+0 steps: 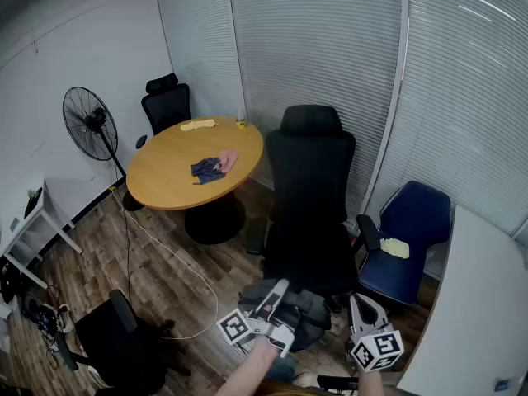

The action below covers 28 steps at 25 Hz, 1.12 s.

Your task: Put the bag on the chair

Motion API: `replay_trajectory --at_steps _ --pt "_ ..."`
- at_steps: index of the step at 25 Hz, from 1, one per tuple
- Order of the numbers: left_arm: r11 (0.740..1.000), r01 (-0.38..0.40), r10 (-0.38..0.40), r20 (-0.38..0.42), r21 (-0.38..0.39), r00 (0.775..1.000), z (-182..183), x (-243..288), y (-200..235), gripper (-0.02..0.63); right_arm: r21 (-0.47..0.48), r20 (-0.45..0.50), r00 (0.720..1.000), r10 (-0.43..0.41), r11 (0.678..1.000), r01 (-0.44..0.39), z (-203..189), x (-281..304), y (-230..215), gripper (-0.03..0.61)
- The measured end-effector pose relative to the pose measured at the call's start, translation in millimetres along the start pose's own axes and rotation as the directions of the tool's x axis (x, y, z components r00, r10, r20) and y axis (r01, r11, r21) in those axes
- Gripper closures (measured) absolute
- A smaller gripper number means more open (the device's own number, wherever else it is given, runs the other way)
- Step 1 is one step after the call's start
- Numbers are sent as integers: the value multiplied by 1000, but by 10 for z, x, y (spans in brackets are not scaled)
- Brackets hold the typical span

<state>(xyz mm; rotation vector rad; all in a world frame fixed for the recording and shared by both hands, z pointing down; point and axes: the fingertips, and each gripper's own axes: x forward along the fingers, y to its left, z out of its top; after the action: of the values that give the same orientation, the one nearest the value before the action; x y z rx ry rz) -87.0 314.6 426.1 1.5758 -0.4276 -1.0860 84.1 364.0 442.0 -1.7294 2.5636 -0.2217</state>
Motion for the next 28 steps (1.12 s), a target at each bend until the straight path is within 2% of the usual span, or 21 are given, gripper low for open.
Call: replay_trajectory --at_steps 6,10,14,21,28 --pt "1000 -12 12 30 1 999 -39 -74 25 586 7 -5 999 39 999 -39 -22 -52 29 568" --pt "1000 -21 21 62 4 998 -1 -81 18 586 -15 -1 1000 26 1000 -26 32 -40 12 568" --pt "1000 13 -14 75 13 997 9 19 -41 588 7 13 1000 26 1000 -26 75 -22 -106 566" --pt "999 32 -34 81 17 996 128 384 58 588 27 14 999 37 999 -38 69 253 -355 566" --pt "999 37 -32 119 -36 992 543 1090 475 588 59 -2 1000 26 998 -26 43 994 -865 566"
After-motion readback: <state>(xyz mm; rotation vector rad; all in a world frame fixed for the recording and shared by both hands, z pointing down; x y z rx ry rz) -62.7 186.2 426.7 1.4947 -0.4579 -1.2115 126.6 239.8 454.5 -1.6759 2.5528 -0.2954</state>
